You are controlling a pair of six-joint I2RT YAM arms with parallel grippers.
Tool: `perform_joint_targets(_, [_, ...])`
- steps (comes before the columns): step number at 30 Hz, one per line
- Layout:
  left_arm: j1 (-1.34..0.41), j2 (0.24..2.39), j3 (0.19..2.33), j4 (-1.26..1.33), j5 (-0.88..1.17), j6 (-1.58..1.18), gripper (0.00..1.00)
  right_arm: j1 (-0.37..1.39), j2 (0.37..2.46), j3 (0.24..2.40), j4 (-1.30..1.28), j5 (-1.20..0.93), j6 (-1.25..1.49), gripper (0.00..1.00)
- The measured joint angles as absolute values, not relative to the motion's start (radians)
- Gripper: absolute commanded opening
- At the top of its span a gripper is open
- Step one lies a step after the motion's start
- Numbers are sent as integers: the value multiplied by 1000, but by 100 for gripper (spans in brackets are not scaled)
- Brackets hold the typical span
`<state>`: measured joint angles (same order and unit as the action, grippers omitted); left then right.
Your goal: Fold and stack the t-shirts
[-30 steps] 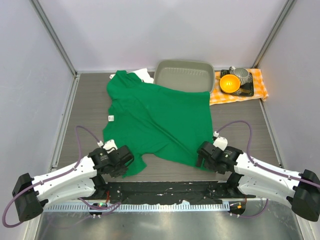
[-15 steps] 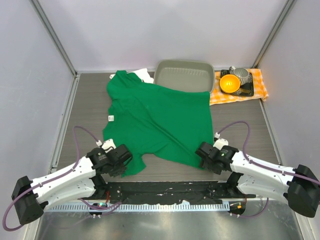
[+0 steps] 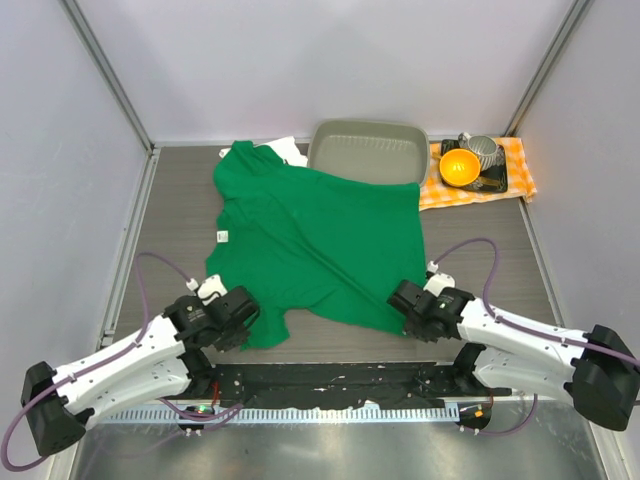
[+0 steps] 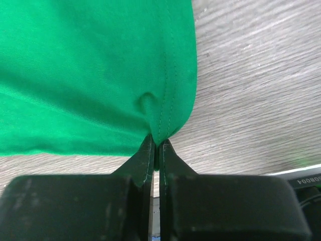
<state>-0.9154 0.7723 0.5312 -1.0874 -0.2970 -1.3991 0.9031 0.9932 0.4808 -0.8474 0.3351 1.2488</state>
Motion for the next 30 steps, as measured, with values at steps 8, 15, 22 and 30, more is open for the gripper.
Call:
perform_joint_targets(8, [-915,733,746,-1190,-386,-1402,0,904,971,703,-936,430,1153,1])
perform_joint_targets(15, [-915,700,857,-1283,-482,-1405,0,899,957,840,-985,578,1061,1])
perform_joint_targets(22, [-915,703,1019,-1332,-587,-1396,0,847,990,889,-970,667,945,1])
perform_joint_targets(30, [-915,670,1126,-1335,-628,-1385,0,777,978,872,-924,660,883,1])
